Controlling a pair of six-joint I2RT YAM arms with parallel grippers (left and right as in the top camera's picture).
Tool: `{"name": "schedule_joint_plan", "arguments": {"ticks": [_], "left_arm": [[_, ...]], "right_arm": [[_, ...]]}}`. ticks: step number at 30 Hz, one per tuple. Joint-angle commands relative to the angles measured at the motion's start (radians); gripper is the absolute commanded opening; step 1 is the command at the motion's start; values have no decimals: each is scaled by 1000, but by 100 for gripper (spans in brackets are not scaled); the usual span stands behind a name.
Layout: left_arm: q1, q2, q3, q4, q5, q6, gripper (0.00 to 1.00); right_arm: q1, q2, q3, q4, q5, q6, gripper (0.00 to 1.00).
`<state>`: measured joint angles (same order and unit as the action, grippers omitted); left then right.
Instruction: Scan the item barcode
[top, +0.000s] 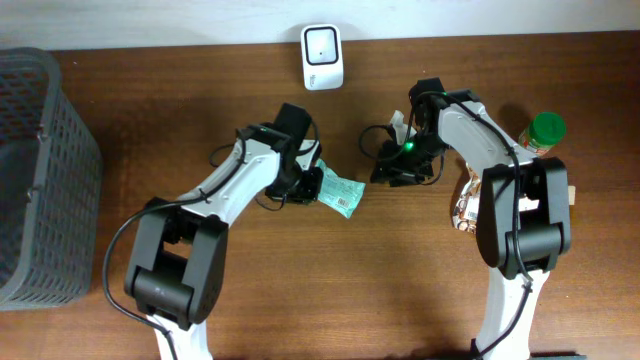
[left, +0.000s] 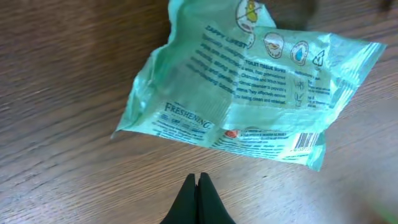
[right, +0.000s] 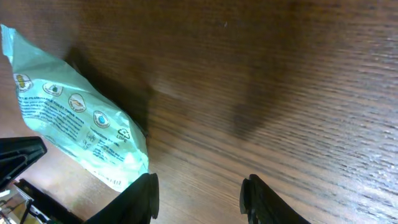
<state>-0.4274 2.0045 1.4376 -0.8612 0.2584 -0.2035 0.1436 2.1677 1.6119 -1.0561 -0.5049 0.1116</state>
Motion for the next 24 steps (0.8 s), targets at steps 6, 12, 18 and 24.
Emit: {"name": "schedule_joint_plan", "arguments": {"ticks": [6,12,18,24], "left_arm": [[-22,58,-5,157,-128,-12,0],[-22,58,-8,331,-151,-12,4],[-13,58,-3,435,-251,-13,0],[172,13,98,343,-178,-51,0]], "right_arm": [[21,-18,-2,-3,18,-10,42],[97,-18,-2,110,-25,-6,42],[228,-16,-41,196,-3,161,33],[257,-16,-74,227,39,190,29]]}}
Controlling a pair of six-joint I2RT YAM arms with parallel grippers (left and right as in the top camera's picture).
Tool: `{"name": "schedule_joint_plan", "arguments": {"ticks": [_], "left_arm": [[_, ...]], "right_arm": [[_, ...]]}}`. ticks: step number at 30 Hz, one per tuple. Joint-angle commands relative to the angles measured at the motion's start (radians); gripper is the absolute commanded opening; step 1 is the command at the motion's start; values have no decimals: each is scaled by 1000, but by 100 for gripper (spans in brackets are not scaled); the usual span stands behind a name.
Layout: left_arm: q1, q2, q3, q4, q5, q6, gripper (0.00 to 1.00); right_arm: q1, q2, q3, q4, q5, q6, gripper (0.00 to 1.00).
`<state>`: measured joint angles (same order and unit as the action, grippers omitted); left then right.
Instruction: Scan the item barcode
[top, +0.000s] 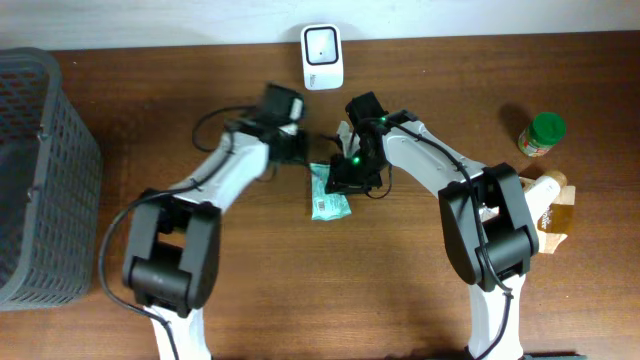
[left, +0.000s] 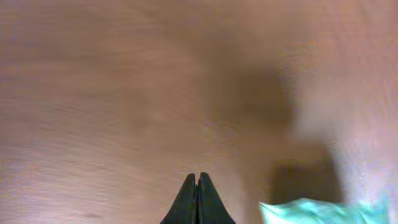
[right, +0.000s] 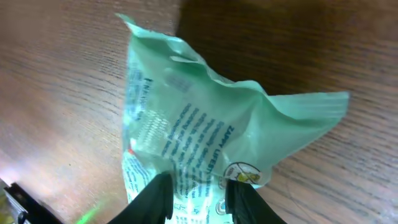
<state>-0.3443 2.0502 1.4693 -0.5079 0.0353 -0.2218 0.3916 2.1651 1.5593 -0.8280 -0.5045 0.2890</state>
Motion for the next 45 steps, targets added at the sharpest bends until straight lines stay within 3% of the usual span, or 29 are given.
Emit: {"name": "schedule_joint_plan", "arguments": {"ticks": [1,4,7,10,14,20,23,31,34,41,45], "left_arm": [[128,-45,68,-10,106,-33,0],[185,-48,68,-40,153,-91,0],[200,-48,68,-67,153,-105,0],[197,-48,68,-117,152,-124,0],[197,-48,68,-222,153,-163,0],[197,-48,68,-320,226,-235,0],[180,-48,67,-321,412,-260,0],[89,-48,-82,-354,469,-255,0],[89,-48,-120,-338,410,-195,0],[89,-48,-141,-286,-2,-145,0],[90,-48,-141,-218,-11,-64,0]], "right_arm": [[10,-14,-22,3,39,17,29],[17,-14,-23,18,40,125,22],[69,-14,-23,69,15,388,22],[128,-26,7,110,-49,246,35],[17,-73,170,10,-13,20,45],[-73,5,182,21,-107,-209,46],[-70,80,182,37,-167,-215,41],[-70,101,182,55,-202,-211,39],[-68,101,182,55,-203,-210,38],[-9,101,182,30,-202,-207,38],[49,101,178,-19,-160,-207,33]]}}
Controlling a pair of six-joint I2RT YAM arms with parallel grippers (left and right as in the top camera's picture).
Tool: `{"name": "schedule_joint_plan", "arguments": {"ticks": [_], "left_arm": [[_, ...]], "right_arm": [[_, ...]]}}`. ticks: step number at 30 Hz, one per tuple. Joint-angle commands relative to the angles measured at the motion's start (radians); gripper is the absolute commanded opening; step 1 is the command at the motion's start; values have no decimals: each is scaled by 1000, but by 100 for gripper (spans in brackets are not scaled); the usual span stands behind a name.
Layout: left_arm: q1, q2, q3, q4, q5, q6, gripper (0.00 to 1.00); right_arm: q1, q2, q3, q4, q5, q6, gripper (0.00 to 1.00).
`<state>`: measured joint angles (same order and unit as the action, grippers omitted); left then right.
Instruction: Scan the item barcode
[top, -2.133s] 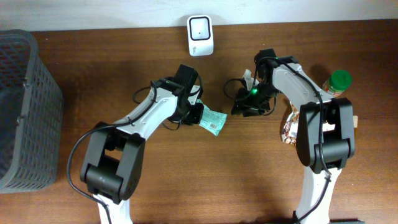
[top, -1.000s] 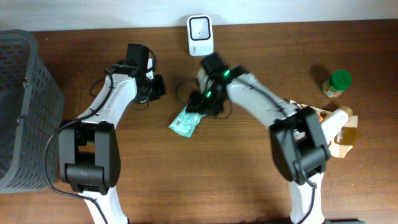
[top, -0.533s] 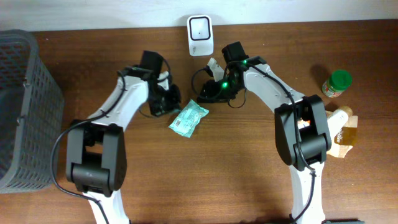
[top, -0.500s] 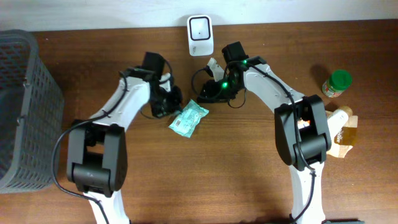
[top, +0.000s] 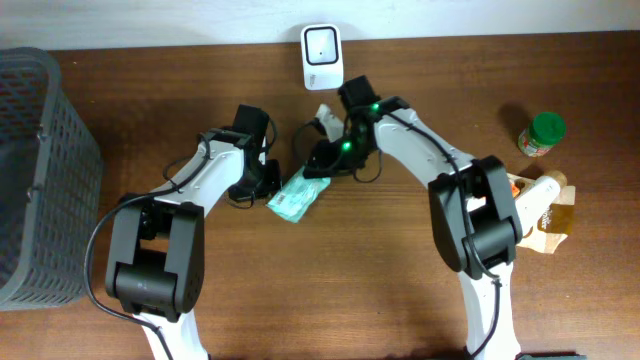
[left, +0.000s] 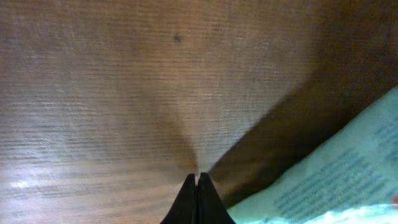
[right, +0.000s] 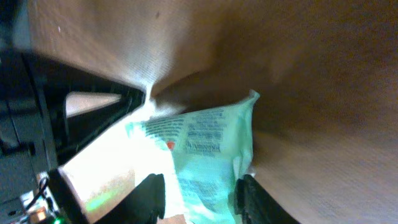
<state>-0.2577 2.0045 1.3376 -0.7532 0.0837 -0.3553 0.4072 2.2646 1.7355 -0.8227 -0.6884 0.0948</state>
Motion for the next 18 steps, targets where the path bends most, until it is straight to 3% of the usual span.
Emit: {"name": "schedule_joint_plan", "arguments": {"ticks": [1,9,14,16,18], "left_arm": [[3,-2,-10,39,-66,69,0],[60,-2,-9,108,-132,69,0],[150,-2,-9,103,-24,69,0],[163,-2,-9,104,17,70,0],[164,-2,-9,103,59,92,0]], "right_arm": [[38,1,2,-49,46,-12,31],[53,1,0,-293,85,-39,29],[90,-3,-18,-256,122,-39,26],[55,-24,18,-257,126,-39,27],[3,-48,37,-256,125,-39,37]]}}
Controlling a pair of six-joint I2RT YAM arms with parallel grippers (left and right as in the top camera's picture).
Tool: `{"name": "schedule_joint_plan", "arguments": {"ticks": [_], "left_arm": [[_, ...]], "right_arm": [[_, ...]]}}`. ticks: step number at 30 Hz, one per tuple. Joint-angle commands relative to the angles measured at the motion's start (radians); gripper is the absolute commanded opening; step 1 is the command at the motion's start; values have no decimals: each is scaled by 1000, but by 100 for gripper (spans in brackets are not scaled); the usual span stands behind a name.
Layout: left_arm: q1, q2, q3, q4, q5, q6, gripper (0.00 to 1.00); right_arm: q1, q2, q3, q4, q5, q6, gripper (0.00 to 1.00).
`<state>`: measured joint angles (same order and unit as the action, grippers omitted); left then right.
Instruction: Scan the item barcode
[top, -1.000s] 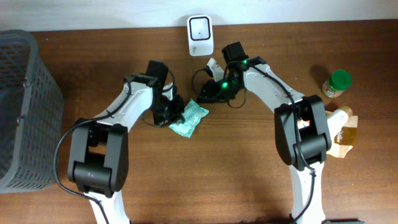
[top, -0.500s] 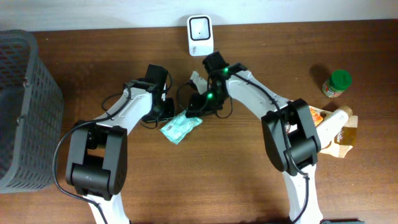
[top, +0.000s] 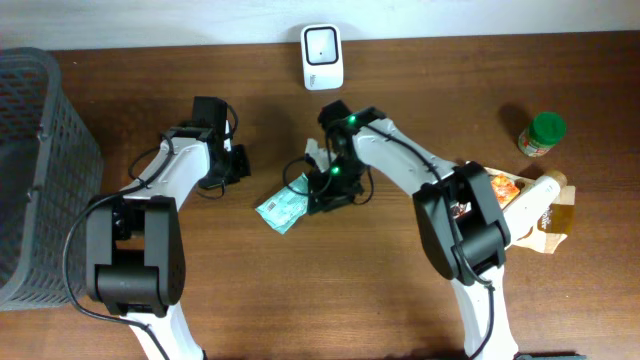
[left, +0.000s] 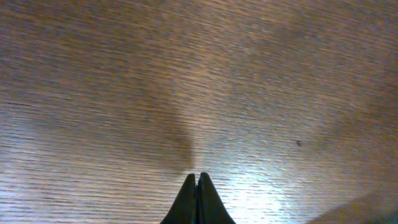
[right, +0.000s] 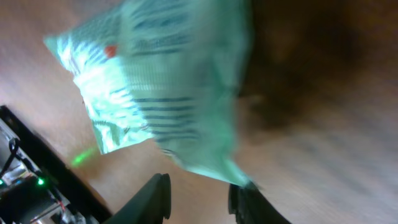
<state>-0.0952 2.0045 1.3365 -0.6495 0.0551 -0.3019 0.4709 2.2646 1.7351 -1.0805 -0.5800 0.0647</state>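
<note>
The green wipes packet (top: 283, 210) lies flat on the wooden table (top: 400, 280), printed side up. In the right wrist view the packet (right: 155, 87) is blurred. My right gripper (right: 200, 186) stands open just behind it, and the packet's near corner reaches the right finger (right: 245, 202). From overhead the right gripper (top: 328, 190) is at the packet's right edge. My left gripper (left: 197, 183) is shut on nothing over bare wood; overhead it (top: 228, 165) sits left of the packet, apart from it. The white scanner (top: 322, 57) stands at the table's far edge.
A grey mesh basket (top: 40, 170) fills the left edge. At the far right stand a green-lidded jar (top: 543, 135), a snack packet (top: 505, 190) and a pale bottle (top: 545, 195). Cables trail from both wrists near the packet.
The packet lies slightly further left and nearer the front. My right gripper has come nearer behind it, still open. My left gripper has drawn away leftward; the packet has left its view.
First the packet lay mid-table beside my shut left gripper, with the open right gripper off to its right. Then the right gripper stood open over the packet and the left had drawn back. Since then the packet has shifted left in steps, the right gripper staying with it.
</note>
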Motion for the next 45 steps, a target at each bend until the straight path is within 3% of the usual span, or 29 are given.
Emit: {"name": "schedule_joint_plan", "arguments": {"ticks": [1,3,5,9,12,17,22,25,30,33,36,42,45], "left_arm": [[1,-2,-8,-2,180,76,0],[3,-2,-8,-42,385,111,0],[15,-2,-8,-119,476,120,0],[69,-4,0,-234,484,170,0],[107,-45,41,-342,555,276,0],[8,-84,3,-437,510,352,0],[-98,-84,-140,-278,500,301,0],[-117,-84,-219,-135,357,191,0],[-119,-84,-251,16,120,182,0],[-118,-84,-251,51,112,182,0],[-118,-88,-203,4,113,182,0],[-118,-195,17,-237,113,205,0],[-118,-230,37,-264,106,260,6]], "right_arm": [[-83,-48,41,7,15,-9,40],[-112,-46,40,39,-2,-35,42],[-111,-46,40,92,-18,-53,46],[-93,-24,40,143,-18,-53,48],[-91,-13,40,154,-18,-50,49],[-91,-13,40,169,-18,-50,49],[-91,-13,40,169,-18,-49,49],[-91,-13,40,162,-18,-50,49],[-90,-13,40,161,-18,-45,49],[-91,-13,40,161,-22,-27,49],[-93,-14,40,162,-98,23,49],[-102,-126,40,87,-105,18,54],[-120,-234,40,0,-55,-5,55]]}}
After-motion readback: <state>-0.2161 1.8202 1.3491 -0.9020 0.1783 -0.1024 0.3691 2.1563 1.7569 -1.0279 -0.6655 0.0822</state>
